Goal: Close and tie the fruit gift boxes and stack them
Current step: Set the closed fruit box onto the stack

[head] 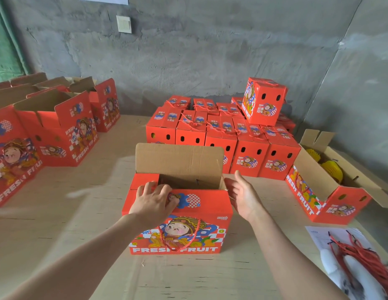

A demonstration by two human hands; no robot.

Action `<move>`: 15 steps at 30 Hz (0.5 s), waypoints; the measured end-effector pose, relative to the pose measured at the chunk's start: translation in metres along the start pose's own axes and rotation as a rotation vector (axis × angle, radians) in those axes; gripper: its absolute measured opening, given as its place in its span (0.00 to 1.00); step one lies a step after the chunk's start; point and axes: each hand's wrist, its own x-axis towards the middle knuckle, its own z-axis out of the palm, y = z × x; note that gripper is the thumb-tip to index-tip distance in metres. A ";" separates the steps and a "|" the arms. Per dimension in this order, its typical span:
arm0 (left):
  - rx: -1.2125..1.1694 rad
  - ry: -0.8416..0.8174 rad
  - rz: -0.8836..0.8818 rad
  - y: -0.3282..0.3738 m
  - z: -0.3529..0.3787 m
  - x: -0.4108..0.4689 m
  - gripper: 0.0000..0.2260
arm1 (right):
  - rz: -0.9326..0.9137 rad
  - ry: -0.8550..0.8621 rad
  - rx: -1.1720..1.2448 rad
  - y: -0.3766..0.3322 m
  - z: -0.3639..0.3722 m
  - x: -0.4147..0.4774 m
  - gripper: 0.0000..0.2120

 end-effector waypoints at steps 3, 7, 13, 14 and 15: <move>-0.010 -0.004 -0.003 0.000 0.000 0.000 0.19 | 0.043 0.177 -0.103 0.006 0.001 0.004 0.17; -0.002 -0.004 -0.012 -0.001 0.001 0.000 0.20 | 0.021 0.345 -0.337 0.017 0.007 0.007 0.11; 0.033 0.040 0.004 0.000 0.001 0.000 0.19 | -0.127 0.447 -0.367 0.022 0.008 0.003 0.07; 0.035 0.043 0.004 0.000 0.001 0.000 0.19 | -0.154 0.440 -0.386 0.019 0.009 0.002 0.07; 0.034 0.038 0.002 0.000 0.001 0.000 0.19 | -0.181 0.424 -0.420 0.014 0.010 0.000 0.08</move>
